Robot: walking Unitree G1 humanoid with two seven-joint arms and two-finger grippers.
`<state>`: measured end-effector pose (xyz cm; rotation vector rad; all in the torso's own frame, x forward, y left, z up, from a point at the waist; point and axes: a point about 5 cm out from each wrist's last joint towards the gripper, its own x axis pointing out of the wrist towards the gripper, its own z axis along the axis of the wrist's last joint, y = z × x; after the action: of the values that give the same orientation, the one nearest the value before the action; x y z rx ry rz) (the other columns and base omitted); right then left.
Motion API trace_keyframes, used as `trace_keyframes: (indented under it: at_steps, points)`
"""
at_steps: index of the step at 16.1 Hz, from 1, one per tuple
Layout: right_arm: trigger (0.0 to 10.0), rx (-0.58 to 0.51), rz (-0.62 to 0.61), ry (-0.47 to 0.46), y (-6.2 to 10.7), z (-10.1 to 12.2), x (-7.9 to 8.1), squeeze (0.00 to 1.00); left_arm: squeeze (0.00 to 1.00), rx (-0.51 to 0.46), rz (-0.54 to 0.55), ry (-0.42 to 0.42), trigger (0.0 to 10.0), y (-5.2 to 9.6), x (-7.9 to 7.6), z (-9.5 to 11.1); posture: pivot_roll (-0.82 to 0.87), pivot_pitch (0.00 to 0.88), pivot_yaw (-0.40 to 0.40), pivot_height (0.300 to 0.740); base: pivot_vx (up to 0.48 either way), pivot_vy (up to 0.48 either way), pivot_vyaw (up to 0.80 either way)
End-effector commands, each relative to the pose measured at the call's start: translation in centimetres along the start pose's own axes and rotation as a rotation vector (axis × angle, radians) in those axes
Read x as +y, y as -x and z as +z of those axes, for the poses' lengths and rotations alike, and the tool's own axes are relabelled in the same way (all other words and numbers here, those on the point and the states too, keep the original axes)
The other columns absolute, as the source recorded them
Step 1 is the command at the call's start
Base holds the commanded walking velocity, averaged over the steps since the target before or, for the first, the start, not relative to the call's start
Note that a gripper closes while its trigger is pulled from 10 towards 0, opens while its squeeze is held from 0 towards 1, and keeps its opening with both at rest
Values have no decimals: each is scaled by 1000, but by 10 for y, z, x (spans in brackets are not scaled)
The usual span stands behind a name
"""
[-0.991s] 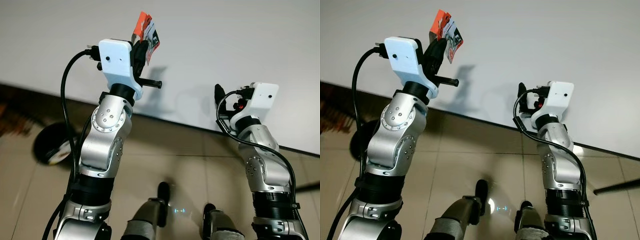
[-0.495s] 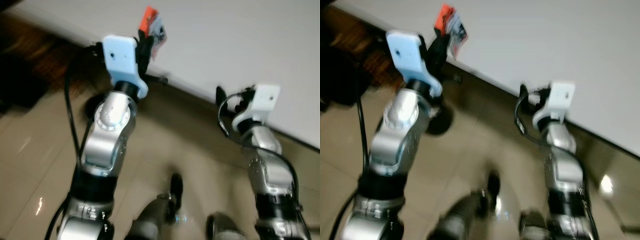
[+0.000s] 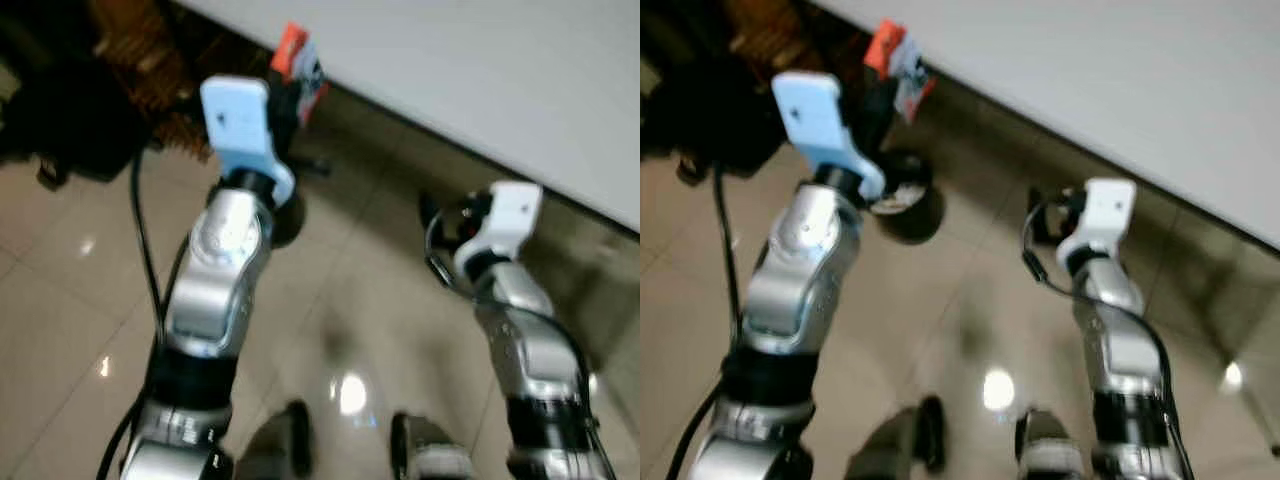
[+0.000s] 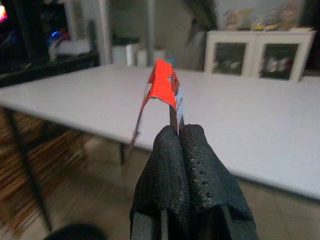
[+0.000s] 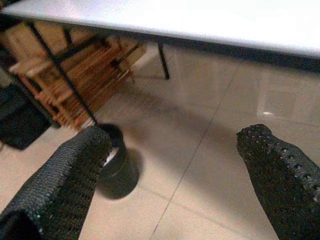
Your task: Picking trash to rubbish bin
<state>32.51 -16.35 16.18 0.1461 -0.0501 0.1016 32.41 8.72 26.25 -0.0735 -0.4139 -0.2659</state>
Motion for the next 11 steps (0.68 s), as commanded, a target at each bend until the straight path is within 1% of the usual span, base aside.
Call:
trace_keyframes:
  at_steps: [1, 3, 4, 9, 11]
  points:
    - [10000, 24, 34, -36, 1, -6, 11, 0, 0, 46, 46, -20, 10000, 7, 13, -11, 12, 309, 149, 740, 0, 0, 0]
    - [10000, 33, 35, -35, 2, -7, 11, 0, 0, 118, 84, 10, 10000, 12, 20, -27, 10, 308, 152, 740, 0, 0, 0]
    - [10000, 38, 38, -36, 3, -8, 11, 0, 0, 141, 91, -10, 10000, 15, 23, -34, 9, 307, 153, 740, 0, 0, 0]
    - [10000, 55, 44, -36, 5, -11, 13, 0, 0, 198, 127, -12, 10000, 20, 28, -49, 4, 305, 150, 740, 286, 0, 0]
    - [10000, 58, 47, -37, 5, -11, 14, 0, 0, 200, 130, -16, 10000, 20, 29, -50, 6, 308, 148, 740, 409, 0, 0]
